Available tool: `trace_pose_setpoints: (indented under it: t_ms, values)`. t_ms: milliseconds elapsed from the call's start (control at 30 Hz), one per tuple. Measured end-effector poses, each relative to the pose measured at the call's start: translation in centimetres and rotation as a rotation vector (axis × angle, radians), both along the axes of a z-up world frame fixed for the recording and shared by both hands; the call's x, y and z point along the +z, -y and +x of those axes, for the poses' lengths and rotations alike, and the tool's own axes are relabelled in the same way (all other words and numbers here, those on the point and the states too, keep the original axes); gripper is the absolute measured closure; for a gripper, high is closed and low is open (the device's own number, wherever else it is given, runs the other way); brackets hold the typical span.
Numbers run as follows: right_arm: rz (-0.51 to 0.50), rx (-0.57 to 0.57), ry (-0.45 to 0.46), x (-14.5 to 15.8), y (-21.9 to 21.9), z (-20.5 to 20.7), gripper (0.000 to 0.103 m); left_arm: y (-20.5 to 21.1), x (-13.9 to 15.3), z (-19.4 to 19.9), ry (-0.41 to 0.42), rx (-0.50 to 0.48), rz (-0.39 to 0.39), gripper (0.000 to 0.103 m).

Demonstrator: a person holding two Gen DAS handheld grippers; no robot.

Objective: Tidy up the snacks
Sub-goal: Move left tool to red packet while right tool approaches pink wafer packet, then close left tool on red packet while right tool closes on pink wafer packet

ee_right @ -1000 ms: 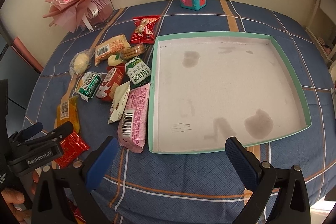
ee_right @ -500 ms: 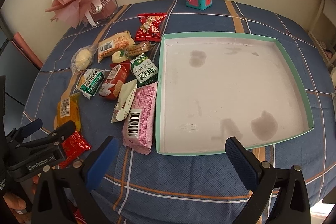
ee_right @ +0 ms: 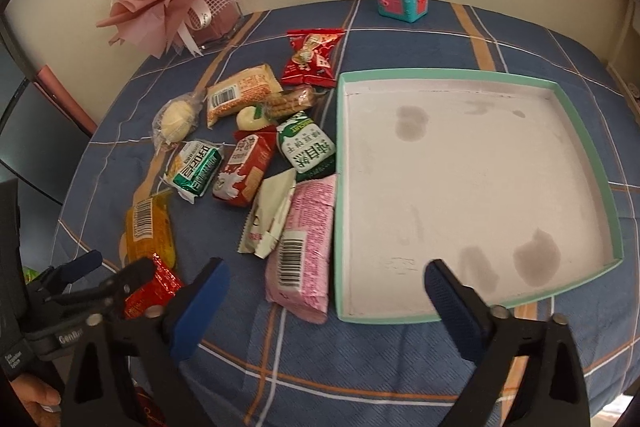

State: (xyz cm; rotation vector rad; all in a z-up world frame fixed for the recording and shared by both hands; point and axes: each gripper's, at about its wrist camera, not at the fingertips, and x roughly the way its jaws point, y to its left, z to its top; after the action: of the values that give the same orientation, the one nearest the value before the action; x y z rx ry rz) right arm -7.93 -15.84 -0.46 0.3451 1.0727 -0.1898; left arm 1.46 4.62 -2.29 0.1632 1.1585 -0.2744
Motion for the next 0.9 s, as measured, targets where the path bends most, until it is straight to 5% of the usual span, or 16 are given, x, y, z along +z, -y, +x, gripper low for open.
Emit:
trace_pose_setpoints:
  t_ms: [167, 333, 467, 900]
  values:
    - [0.027, 0.02, -0.012, -0.7, -0.7, 1.0, 0.025, -1.2, -0.9, -0.2, -0.045, -0.003, -0.019, 0.004]
    - [0.076, 0.036, -0.029, -1.5, -1.1, 1.5, 0.044, -1.3, -1.8, -0.6, -0.092, -0.03, -0.039, 0.026]
    - [0.084, 0.059, -0.037, -1.7, -1.5, 1.7, 0.058, -1.2, -2.4, -1.2, -0.127, -0.049, -0.064, 0.034]
    - [0.074, 0.093, -0.096, -2.8, -1.9, 2.0, 0.06, -0.7, -3.9, -2.5, -0.133, -0.104, -0.053, 0.057]
